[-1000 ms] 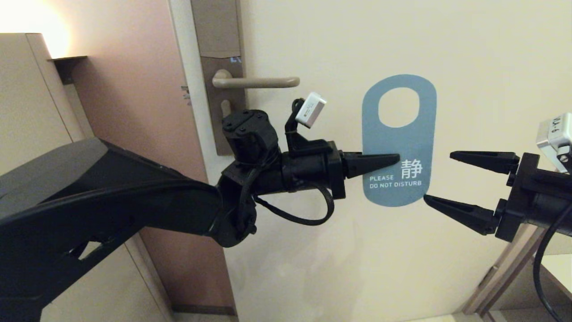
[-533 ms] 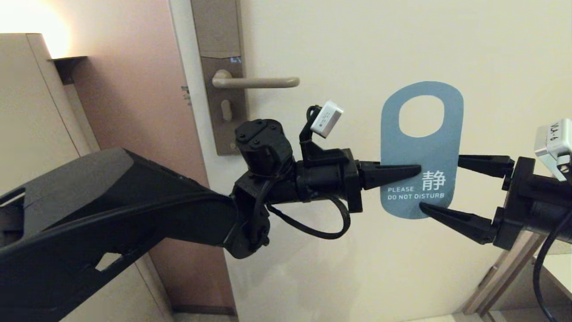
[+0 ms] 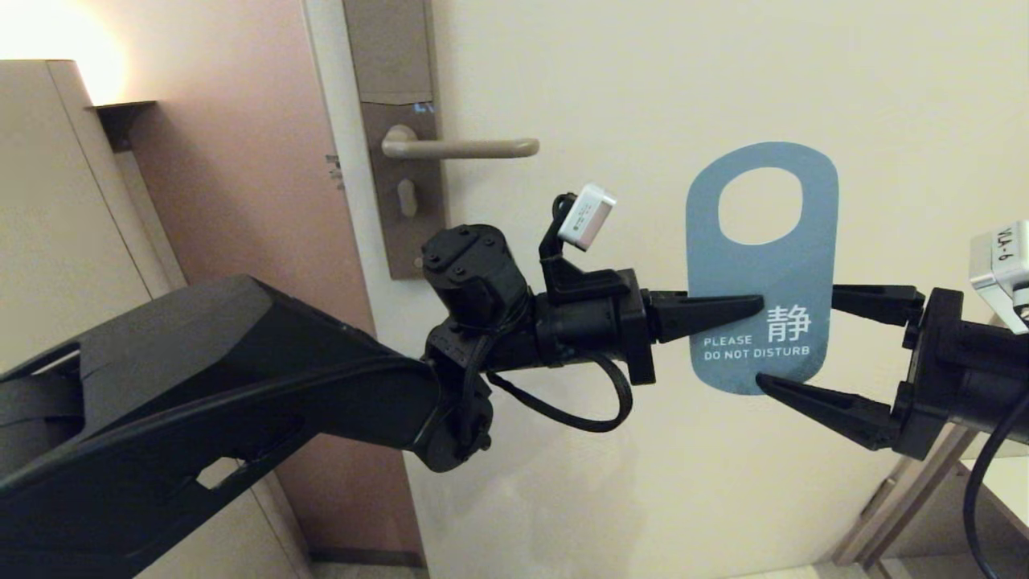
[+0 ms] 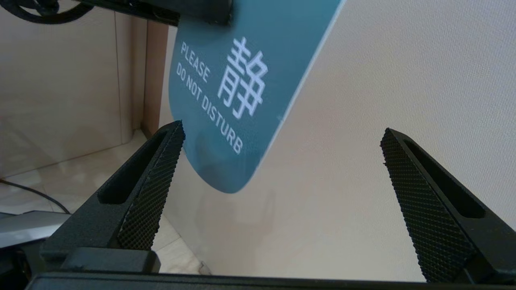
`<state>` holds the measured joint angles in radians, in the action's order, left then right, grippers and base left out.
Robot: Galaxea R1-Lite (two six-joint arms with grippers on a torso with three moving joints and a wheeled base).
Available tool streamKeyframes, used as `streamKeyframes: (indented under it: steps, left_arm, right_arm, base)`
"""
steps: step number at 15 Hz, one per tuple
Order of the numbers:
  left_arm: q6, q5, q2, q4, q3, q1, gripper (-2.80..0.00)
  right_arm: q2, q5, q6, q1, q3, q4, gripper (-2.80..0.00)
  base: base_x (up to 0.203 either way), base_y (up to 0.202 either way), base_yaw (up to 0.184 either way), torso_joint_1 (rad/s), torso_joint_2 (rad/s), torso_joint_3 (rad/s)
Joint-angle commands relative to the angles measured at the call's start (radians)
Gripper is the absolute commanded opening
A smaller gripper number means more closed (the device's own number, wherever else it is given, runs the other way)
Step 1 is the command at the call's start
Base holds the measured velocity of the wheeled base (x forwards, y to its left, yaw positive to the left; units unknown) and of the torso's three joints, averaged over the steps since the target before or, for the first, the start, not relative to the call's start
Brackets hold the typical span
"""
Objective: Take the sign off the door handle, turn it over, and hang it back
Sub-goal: Hand it to the other hand
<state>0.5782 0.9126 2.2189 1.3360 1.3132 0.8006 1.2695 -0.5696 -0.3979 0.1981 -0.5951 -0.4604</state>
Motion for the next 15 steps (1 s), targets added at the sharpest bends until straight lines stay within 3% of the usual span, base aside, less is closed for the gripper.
streamKeyframes:
  steps: [1,8,11,15]
  left_arm:
    - [0.003,0.005,0.004,0.009,0.000,0.006,-2.80]
    - [0.022,0.010,0.035,0.084,0.009,0.016,-2.80]
    - [0.021,0.082,0.036,0.096,0.008,0.008,-2.80]
    - [0.022,0.089,0.047,0.112,0.009,0.009,-2.80]
  right_arm:
    - [0.001,-0.009,-0.002,0.001,-0.002,-0.003,0.00]
    - [-0.003,-0.046,-0.001,0.001,0.004,-0.003,0.00]
    - [-0.011,-0.047,-0.001,0.001,0.021,-0.002,0.00]
    - [-0.023,-0.047,0.001,0.000,0.034,-0.002,0.00]
  base:
    - [0.000,0.000,0.000,0.000,0.00,0.000]
    - [0.000,0.000,0.000,0.000,0.00,0.000]
    - [0.000,0.000,0.000,0.000,0.00,0.000]
    - [0.000,0.000,0.000,0.000,0.00,0.000]
